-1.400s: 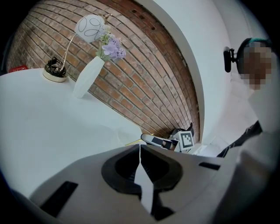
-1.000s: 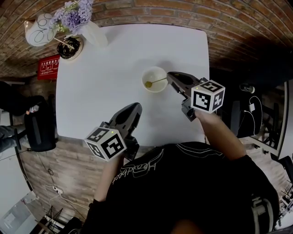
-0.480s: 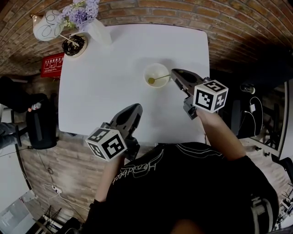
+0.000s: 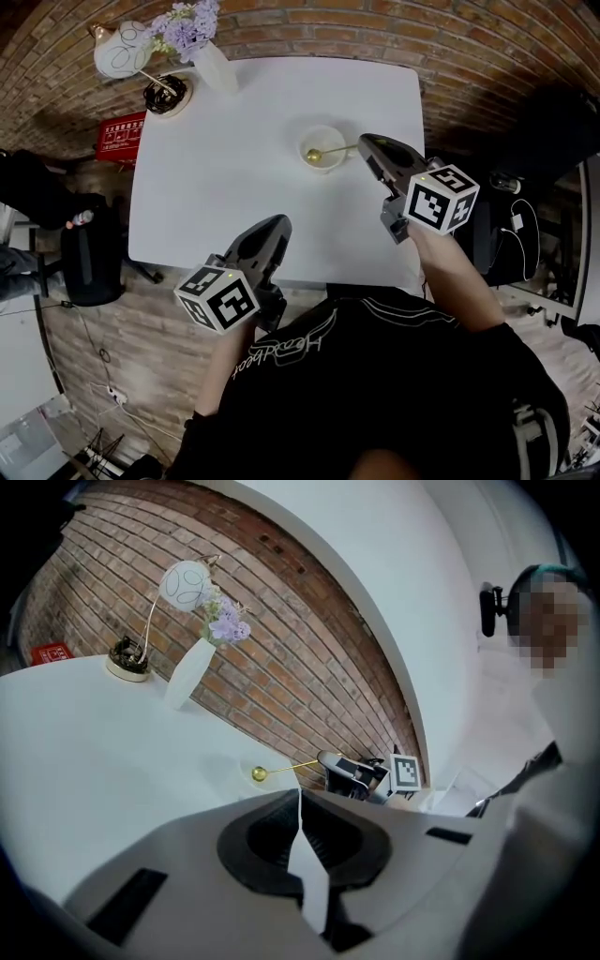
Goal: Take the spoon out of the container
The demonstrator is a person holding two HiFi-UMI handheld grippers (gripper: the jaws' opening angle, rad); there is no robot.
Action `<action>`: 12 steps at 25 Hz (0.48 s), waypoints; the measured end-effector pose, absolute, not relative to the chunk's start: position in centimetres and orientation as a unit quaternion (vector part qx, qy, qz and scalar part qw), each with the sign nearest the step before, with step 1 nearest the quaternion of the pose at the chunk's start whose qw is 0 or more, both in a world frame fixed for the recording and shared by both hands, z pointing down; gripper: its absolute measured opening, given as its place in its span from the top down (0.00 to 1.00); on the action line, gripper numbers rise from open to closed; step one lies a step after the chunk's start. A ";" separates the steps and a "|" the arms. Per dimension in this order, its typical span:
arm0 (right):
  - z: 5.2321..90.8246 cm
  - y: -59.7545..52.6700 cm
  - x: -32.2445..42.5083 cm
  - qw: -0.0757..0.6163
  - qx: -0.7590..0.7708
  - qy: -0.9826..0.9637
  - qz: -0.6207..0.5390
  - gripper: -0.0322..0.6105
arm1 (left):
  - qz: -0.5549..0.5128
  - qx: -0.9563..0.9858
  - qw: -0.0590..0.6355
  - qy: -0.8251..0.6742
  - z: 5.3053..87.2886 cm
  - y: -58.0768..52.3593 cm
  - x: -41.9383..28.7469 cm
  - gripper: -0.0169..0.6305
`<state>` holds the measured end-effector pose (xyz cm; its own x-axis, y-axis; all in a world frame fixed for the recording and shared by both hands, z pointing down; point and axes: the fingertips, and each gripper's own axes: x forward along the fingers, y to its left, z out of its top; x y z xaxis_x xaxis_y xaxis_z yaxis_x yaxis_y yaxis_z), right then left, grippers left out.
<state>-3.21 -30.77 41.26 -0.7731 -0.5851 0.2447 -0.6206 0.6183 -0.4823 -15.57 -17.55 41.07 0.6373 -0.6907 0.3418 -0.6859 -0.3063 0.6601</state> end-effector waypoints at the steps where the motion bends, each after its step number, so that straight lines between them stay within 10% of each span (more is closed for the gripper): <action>1: 40.7 -30.3 -3.3 0.027 0.333 -0.901 0.277 0.95 | -0.005 0.810 0.403 -0.427 40.7 -17.2 -15.6 0.96; 12: 36.1 -22.6 -4.0 -0.001 0.299 -0.920 0.254 0.95 | -0.029 0.831 0.360 -0.422 36.8 -13.2 -15.8 0.96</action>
<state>-3.98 -22.57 36.06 -0.8217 -0.5499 0.1498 -0.5488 0.6926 -0.4680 -15.80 -13.18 36.79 0.6415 -0.7229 0.2565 -0.6815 -0.3836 0.6232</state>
